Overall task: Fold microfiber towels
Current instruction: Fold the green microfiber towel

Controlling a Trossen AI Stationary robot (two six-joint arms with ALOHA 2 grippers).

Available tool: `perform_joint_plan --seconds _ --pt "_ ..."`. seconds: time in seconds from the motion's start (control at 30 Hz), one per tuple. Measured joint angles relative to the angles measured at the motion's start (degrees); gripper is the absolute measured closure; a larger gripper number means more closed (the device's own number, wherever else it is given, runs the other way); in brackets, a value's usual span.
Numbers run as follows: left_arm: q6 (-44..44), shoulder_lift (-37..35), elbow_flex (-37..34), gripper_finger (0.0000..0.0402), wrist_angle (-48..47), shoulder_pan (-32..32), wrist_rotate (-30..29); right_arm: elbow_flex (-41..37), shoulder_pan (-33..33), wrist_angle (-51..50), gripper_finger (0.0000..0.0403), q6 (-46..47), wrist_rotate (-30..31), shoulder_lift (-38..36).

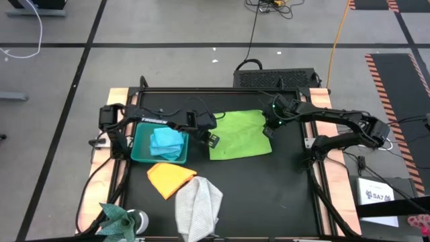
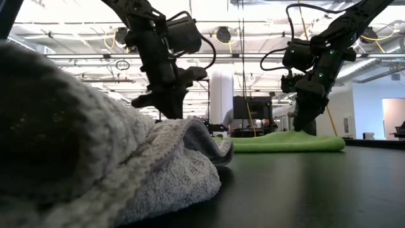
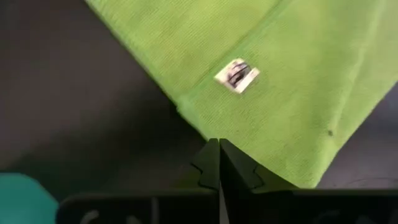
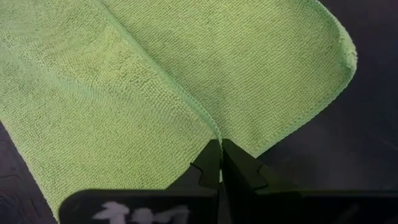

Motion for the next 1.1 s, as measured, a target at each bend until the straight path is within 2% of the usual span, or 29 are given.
perform_joint_plan --seconds 0.13,0.33,0.53,0.63,0.8,1.1 --pt "1.7 0.0 1.7 0.0386 0.8 0.8 0.5 0.0 0.0 0.0 0.0403 0.0 0.0 0.0" --pt "4.3 -0.1 2.0 0.0368 6.4 3.4 5.3 0.0 0.0 0.0 0.0403 0.0 0.0 0.0" --pt "25.2 -0.1 2.0 0.0364 4.9 4.6 11.4 0.0 0.0 0.0 0.0403 -0.4 0.0 0.0" --pt "32.8 -0.1 2.0 0.0364 4.7 4.6 11.3 0.0 0.0 0.1 0.0403 -0.4 0.0 0.0" --pt "36.7 0.5 2.0 0.0357 2.3 4.6 7.7 0.0 0.0 0.2 0.0403 -0.4 0.0 0.0" --pt "50.8 1.5 2.0 0.0278 0.9 4.9 5.3 0.0 0.0 0.2 0.0403 0.0 0.0 0.0"
